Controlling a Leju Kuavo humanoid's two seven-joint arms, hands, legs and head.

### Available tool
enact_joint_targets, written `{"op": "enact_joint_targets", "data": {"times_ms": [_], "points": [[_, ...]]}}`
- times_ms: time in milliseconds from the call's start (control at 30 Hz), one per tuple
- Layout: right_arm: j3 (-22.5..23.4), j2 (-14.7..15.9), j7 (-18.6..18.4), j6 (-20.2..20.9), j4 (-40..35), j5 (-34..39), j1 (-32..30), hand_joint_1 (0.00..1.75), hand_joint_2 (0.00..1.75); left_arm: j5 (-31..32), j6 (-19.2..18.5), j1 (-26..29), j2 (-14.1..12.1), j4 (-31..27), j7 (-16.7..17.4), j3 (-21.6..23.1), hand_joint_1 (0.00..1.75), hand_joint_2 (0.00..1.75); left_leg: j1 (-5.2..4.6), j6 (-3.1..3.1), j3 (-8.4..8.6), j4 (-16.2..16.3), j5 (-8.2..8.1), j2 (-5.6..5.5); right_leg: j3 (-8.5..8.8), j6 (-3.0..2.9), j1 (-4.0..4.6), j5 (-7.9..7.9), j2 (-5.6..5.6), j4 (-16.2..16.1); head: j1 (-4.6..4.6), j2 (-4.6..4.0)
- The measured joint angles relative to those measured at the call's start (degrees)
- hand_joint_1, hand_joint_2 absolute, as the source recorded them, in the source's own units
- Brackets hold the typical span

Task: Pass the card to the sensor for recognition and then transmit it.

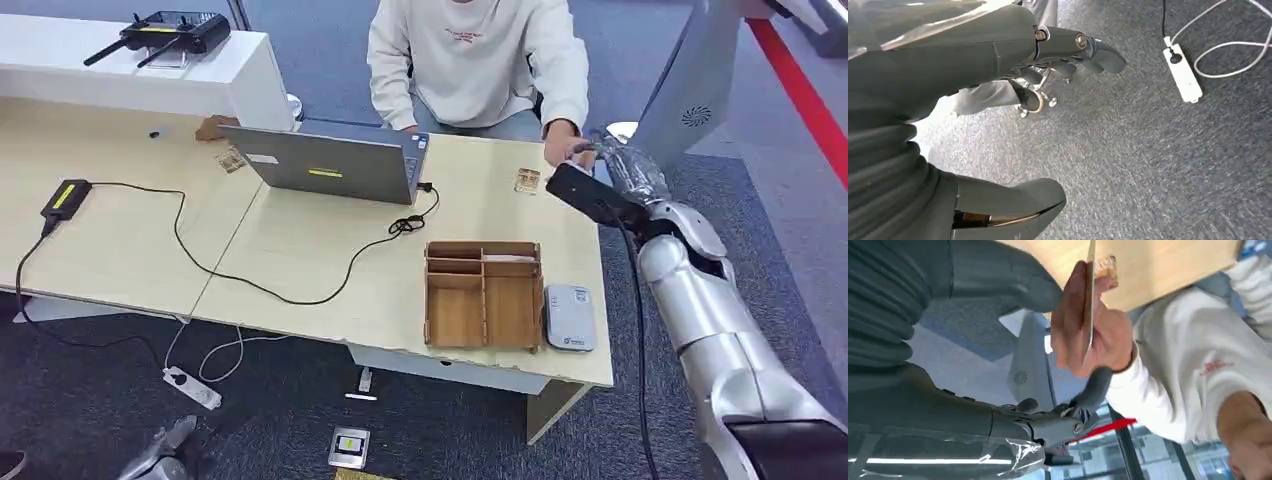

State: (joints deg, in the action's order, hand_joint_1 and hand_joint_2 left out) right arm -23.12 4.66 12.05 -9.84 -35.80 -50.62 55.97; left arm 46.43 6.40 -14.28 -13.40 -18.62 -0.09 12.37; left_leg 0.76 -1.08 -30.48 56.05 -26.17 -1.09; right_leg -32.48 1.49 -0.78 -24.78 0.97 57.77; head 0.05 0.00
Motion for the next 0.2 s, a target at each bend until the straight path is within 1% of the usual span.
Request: {"op": "enact_joint_targets", "data": {"times_ms": [100, 167, 200], "points": [[0.5, 0.0, 3.6, -1.7, -0.4, 3.8, 0.6, 0.00, 1.75, -1.8, 1.4, 0.3, 0.0, 0.0, -1.0, 0.3, 0.00, 1.75, 0.00, 0.00, -0.01, 0.0, 0.00, 0.00, 0.02, 0.00, 0.00, 0.00, 0.00, 0.0, 0.00, 0.00], [1.4, -0.1, 5.5, -1.3, -1.4, 9.3, 1.0, 0.00, 1.75, -3.7, 2.5, 1.0, 0.1, 0.0, -1.9, 0.3, 0.00, 1.75, 0.00, 0.00, -0.01, 0.0, 0.00, 0.00, 0.02, 0.00, -0.01, 0.00, 0.01, 0.0, 0.02, 0.00], [1.9, -0.3, 5.9, -0.8, -2.0, 12.2, 1.3, 0.00, 1.75, -4.6, 3.0, 1.5, 0.2, 0.0, -2.3, 0.3, 0.00, 1.75, -0.01, 0.00, 0.00, 0.0, -0.01, 0.00, 0.02, 0.00, -0.01, 0.00, 0.02, 0.0, 0.00, 0.00]]}}
